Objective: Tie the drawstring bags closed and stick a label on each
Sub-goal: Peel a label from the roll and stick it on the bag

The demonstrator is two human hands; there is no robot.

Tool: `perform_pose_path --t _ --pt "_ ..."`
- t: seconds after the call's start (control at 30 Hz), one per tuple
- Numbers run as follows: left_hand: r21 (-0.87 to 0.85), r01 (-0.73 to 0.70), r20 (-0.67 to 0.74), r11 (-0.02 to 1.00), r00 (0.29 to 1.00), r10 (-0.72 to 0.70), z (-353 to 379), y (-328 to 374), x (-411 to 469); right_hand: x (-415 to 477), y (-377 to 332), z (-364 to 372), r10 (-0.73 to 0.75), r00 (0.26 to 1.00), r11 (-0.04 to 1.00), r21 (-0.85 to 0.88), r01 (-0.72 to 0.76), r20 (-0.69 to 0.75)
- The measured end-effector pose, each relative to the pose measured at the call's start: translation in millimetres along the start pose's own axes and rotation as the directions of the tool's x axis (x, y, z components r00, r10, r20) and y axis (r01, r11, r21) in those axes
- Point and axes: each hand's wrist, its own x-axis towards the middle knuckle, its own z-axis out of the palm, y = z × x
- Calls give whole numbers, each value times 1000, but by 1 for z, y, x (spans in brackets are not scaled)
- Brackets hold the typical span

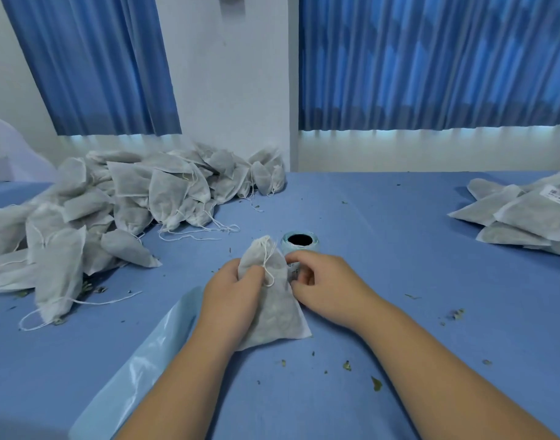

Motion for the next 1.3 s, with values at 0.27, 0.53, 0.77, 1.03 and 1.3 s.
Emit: perform_pose_path --t 0.27,0.53,0.77,1.03,1.3 --pt "-2 -6 129 1000 992 6 0 5 -5 -8 0 -11 4 998 999 55 -1 -65" --pt "12 -18 140 1000 990 16 1 4 -5 -11 -2 -12 34 996 999 42 -31 -87" --pt "-44 51 86 998 995 -47 0 -1 0 -11 -2 -15 134 975 989 84 -121 -175" --pt "-75 59 9 995 998 -58 1 -3 2 -14 -6 -22 242 969 970 13 -242 -42" --pt "-58 47 -7 997 999 -48 1 -1 0 -17 -8 -35 259 966 965 32 -259 27"
